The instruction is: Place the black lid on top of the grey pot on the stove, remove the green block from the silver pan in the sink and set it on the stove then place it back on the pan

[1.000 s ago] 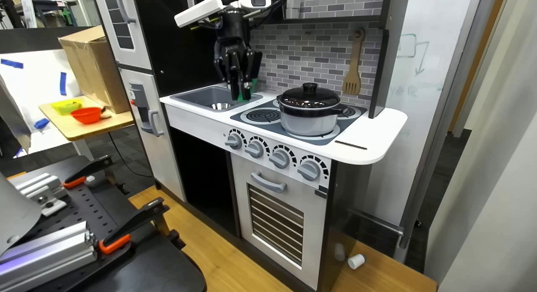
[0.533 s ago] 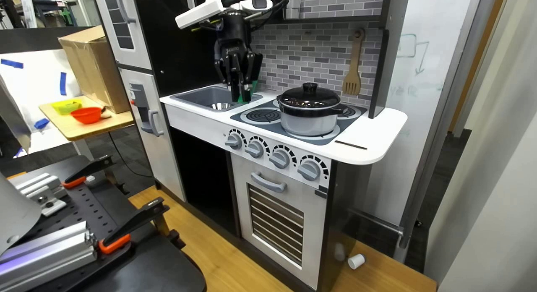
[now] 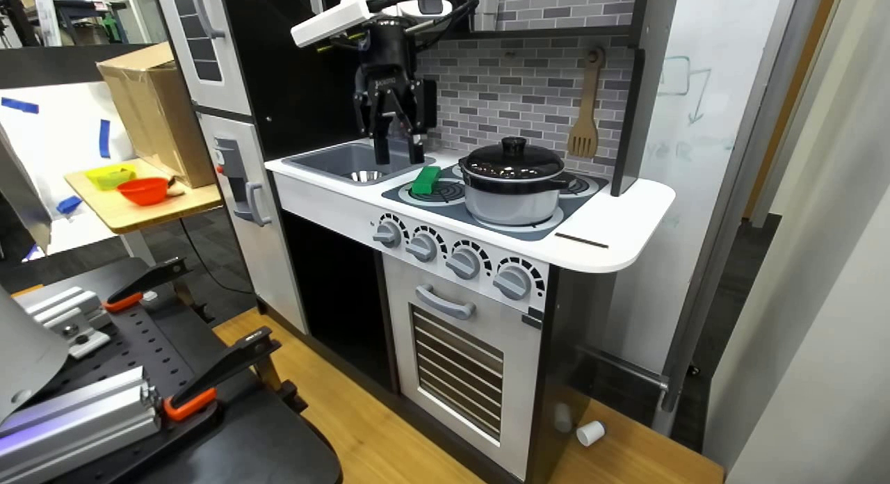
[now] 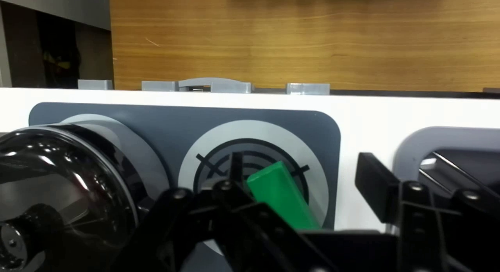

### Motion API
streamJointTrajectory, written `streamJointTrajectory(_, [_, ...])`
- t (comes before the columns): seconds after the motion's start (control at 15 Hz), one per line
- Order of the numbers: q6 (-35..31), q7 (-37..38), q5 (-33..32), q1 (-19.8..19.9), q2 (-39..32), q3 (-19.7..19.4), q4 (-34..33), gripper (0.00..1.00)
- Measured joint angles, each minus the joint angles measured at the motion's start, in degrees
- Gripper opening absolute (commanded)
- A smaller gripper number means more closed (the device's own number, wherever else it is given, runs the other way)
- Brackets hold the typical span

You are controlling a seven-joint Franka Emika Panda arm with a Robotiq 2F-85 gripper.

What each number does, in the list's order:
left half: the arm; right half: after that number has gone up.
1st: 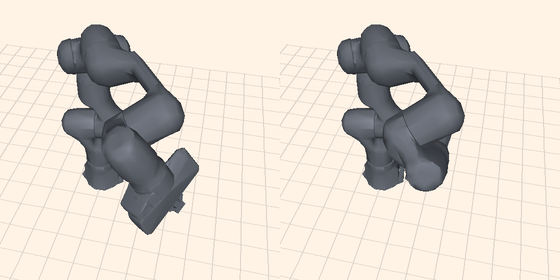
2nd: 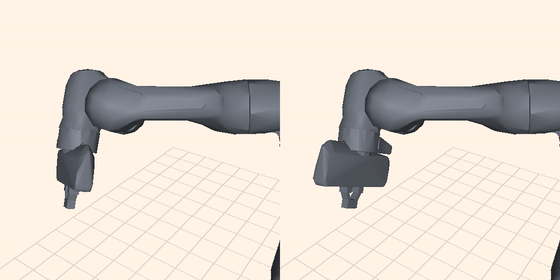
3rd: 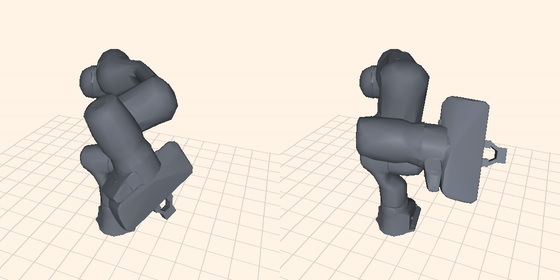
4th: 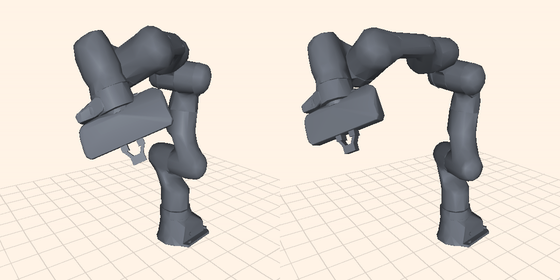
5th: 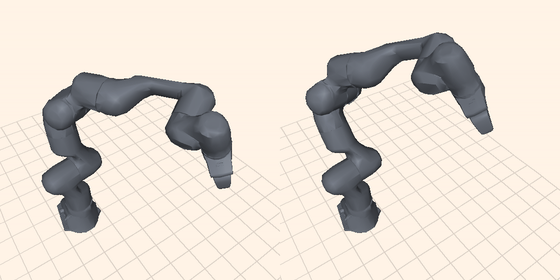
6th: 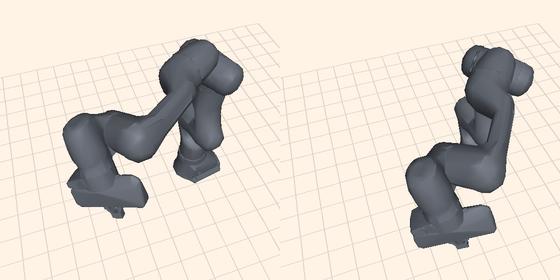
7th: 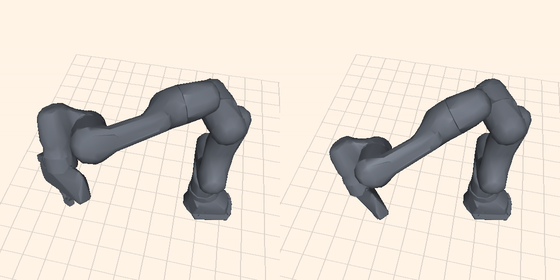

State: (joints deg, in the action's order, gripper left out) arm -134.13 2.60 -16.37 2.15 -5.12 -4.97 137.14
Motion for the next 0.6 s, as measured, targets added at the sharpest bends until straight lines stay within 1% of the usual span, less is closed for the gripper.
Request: streamJointTrajectory(0.6, [-0.01,1.48,-0.32,-0.43,0.5,0.24,-0.6,1.0])
